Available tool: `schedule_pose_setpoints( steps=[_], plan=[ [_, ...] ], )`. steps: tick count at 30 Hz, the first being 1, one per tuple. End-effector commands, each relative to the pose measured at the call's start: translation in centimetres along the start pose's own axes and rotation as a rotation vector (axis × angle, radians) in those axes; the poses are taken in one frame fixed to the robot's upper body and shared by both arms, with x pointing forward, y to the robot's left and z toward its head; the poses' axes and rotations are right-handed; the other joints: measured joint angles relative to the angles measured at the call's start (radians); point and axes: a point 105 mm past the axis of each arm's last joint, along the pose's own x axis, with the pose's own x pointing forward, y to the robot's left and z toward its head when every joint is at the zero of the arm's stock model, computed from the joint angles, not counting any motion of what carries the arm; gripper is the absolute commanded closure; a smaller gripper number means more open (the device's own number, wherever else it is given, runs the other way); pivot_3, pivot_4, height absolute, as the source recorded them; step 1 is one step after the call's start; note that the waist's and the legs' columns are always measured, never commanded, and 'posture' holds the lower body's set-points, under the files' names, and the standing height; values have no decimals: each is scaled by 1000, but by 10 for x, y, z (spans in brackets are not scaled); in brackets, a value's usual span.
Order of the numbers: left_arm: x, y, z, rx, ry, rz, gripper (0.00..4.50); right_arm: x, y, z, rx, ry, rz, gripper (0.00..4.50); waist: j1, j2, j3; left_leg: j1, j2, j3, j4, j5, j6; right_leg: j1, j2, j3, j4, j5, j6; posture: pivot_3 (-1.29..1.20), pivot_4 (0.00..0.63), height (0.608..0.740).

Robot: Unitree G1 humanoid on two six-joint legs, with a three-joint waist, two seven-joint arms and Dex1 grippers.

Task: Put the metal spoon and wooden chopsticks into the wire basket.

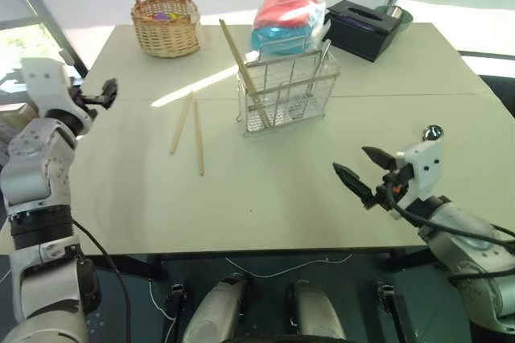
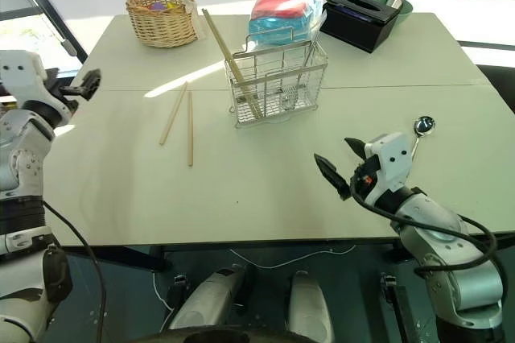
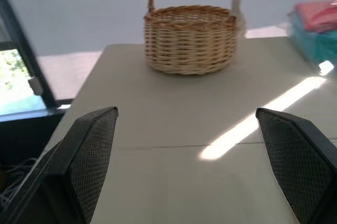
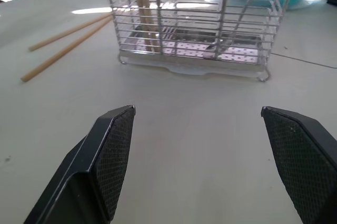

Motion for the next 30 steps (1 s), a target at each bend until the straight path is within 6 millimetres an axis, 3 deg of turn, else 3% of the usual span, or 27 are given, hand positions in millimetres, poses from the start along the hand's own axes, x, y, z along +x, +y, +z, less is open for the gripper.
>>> schedule_pose_setpoints(
  steps=[1, 5, 8, 11, 18, 23, 30],
  plan=[
    [-10, -50, 36, -3, -84, -301, 84, 4, -29, 4, 25, 12, -168, 511, -1, 0, 0, 0, 0, 0, 0, 0, 0, 0, 0, 0, 0, 0, 0, 0, 150, 725],
    [-30, -92, 46, 4, -76, -565, 84, 3, -61, -3, 41, 84, -332, 511, -2, 1, 0, 0, 0, 1, -1, 0, 0, -1, 0, 1, 0, -1, -1, 0, 150, 725],
    [-45, -128, 47, 24, -50, -746, 84, -8, -102, -14, 54, 171, -538, 511, -1, 2, 0, 0, 0, 1, -1, 0, 0, -1, 0, 1, 1, -1, -1, 0, 150, 725],
    [-52, -142, 45, 23, -36, -805, 84, -16, -121, -23, 78, 229, -636, 511, 0, 2, 0, 0, 0, 1, 0, 0, 0, 0, 0, 1, 1, -2, -3, 0, 150, 725],
    [-62, -158, 39, 4, -3, -916, 84, -23, -142, -32, 56, 291, -752, 511, -4, 3, 0, 0, 0, 2, -1, 1, -1, 0, 0, 3, 2, -2, -3, 0, 150, 725],
    [-64, -166, 33, 3, 31, -973, 84, -18, -146, -42, 91, 319, -760, 511, -2, 3, 0, 0, 0, 3, -1, 1, -1, 0, 0, 3, 1, -2, -3, 0, 150, 725],
    [-85, -180, 27, 63, 122, -1183, 84, -10, -143, -52, 100, 342, -752, 511, -3, 4, 0, 0, 0, 3, -1, 1, -1, -1, 0, 3, 1, -2, -3, 0, 150, 725]
  ],
)
